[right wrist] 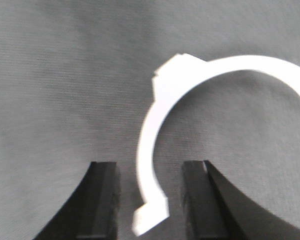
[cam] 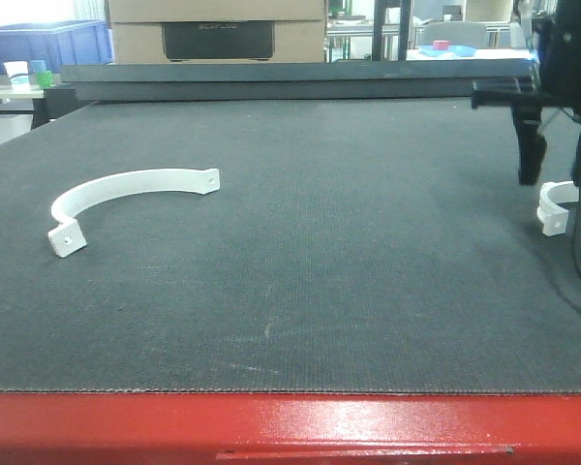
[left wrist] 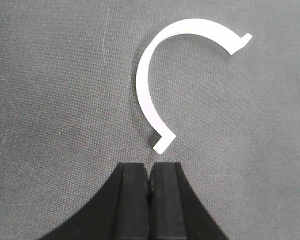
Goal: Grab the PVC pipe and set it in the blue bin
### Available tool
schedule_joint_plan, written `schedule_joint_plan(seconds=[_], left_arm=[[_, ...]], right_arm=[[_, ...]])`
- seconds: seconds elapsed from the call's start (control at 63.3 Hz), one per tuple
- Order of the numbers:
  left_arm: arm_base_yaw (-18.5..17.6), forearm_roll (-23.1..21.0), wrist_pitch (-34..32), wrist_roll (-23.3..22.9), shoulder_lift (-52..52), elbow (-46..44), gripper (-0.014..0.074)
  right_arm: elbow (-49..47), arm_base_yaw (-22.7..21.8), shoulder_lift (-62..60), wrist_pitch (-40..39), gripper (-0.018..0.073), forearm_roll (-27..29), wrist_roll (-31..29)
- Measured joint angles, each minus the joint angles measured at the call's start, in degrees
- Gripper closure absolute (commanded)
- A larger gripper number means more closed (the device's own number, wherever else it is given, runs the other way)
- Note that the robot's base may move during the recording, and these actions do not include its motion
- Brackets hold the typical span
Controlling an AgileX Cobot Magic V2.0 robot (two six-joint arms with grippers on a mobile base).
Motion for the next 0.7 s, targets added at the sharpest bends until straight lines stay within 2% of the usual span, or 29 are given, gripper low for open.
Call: schedule_joint_plan(seconds=[0.111,0.379,0.695], left_arm=[[0.00,0.00,0.00,0.00,0.00,0.00,0.0707],[0.00,0.00,0.11,0.00,0.00,0.00,0.0707],[0.00,0.00,0.50,0.00,0.00,0.00,0.0707]], right_arm=[[0.00,-1.32,1.16,-0.34,0.0366,0.32,0.47],[0.00,-2.43,1.27,-4.51,0.0366,5.14,0.68],[0.00,-2.43,1.27,-5.94,0.0366,5.31,0.68]])
